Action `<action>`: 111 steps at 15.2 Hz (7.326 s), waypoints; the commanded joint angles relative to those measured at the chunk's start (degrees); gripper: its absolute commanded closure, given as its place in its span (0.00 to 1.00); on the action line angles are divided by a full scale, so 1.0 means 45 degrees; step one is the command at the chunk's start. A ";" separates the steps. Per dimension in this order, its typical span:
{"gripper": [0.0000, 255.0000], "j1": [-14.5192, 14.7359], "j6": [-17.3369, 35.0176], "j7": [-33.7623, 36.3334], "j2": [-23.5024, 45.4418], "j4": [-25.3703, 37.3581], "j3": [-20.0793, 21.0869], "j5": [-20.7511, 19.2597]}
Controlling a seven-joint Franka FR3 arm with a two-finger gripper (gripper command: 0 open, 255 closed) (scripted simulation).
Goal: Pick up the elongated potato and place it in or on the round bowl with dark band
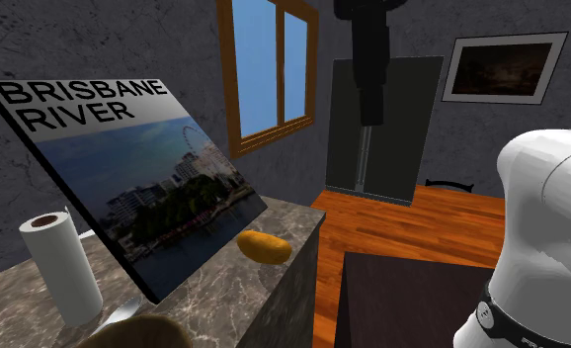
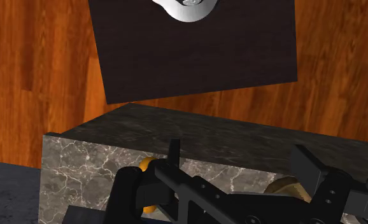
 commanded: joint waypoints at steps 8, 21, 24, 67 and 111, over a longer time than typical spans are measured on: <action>0.00 -0.0427 0.3495 -0.0362 0.1314 -0.1660 -0.0504 -0.0610; 0.00 -0.1230 1.0128 -0.0856 0.6331 -0.2249 -0.1522 -0.1442; 0.00 -0.1364 1.1494 -0.0990 0.7806 -0.1896 -0.1754 -0.1489; 1.00 -0.1800 1.4259 -0.1680 1.1839 0.0033 -0.2193 -0.1036; 1.00 0.1260 0.9139 0.4704 1.0812 0.3741 0.1157 -0.1402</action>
